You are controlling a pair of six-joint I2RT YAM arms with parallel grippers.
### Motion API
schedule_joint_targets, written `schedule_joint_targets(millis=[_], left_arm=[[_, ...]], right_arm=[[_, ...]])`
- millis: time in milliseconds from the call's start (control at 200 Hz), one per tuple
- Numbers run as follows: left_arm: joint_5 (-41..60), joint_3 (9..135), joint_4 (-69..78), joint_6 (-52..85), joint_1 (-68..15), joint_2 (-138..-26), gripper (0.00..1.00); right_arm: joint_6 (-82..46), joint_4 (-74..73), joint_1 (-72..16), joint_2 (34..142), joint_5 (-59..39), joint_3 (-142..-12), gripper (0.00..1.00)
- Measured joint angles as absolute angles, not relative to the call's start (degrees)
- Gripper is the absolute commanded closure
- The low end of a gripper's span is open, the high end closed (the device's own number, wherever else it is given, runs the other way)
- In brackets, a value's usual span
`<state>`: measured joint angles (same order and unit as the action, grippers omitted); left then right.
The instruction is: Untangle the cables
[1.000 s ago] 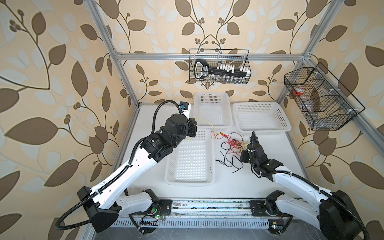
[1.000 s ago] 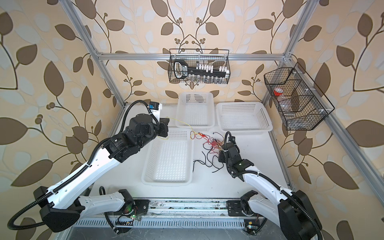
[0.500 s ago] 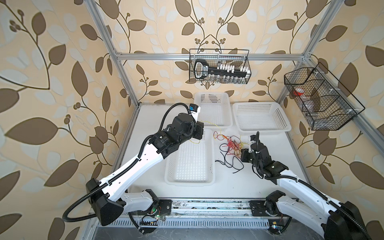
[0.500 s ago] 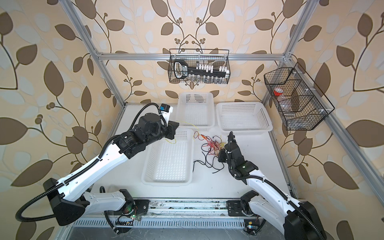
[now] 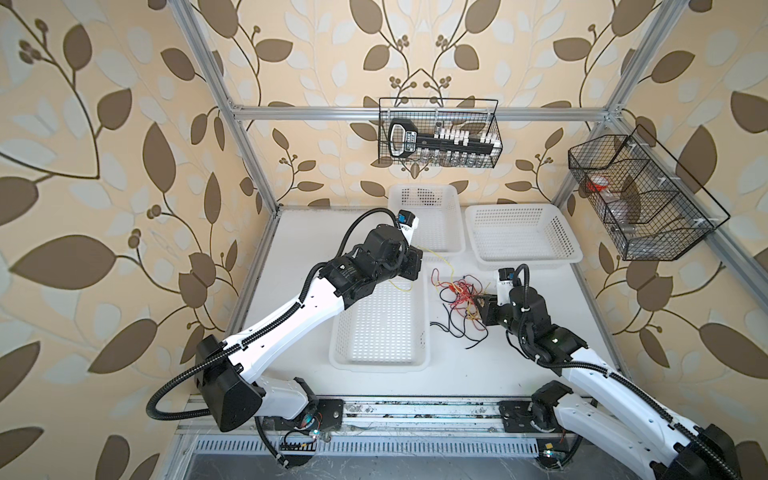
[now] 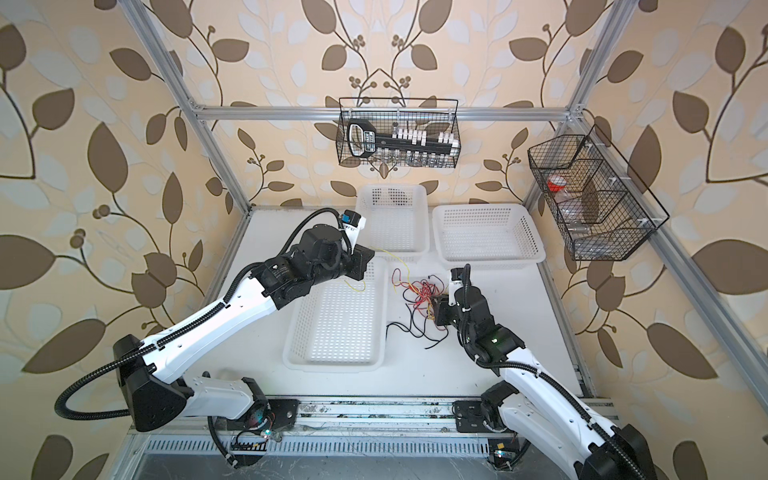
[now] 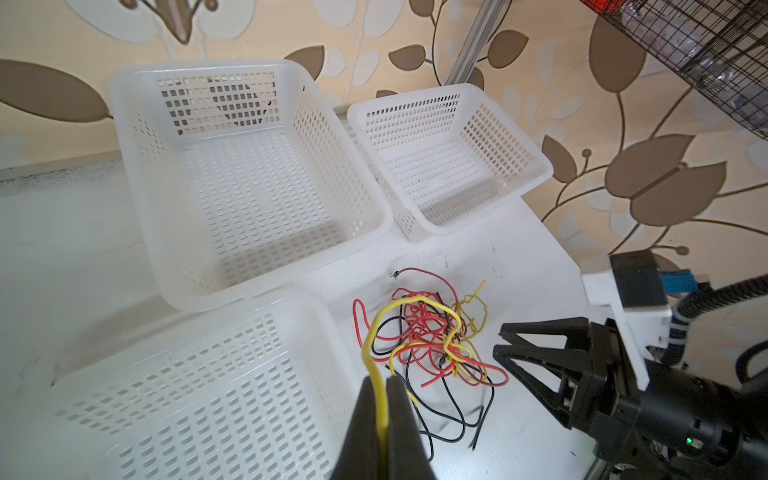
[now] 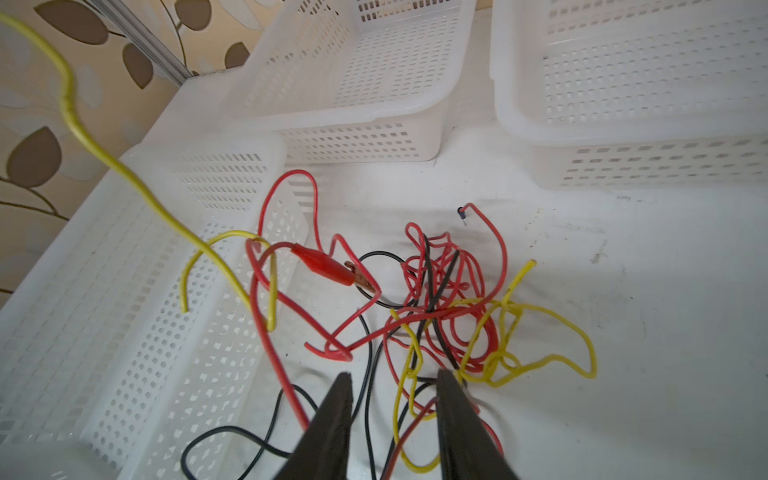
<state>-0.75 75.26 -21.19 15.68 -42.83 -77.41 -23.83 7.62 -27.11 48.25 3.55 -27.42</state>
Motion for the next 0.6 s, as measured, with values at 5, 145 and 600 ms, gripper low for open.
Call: schedule_joint_targets(millis=[5,145,600], left_arm=[[-0.75,75.29,-21.19,15.66,-42.83,-77.41,1.00],[-0.43,75.77,-21.19,15.66,-42.85,-77.43,1.00],[-0.40,76.12,-21.19,15.62,-42.85,-78.30,1.00]], right_arm=[[-23.75,7.57,-27.18,48.29,3.55,-27.44,0.63],[-22.70,5.30,-29.36,50.17,1.78,-28.51,0.61],[-21.71,2.31,-30.28,49.89,1.04,-28.69,0.62]])
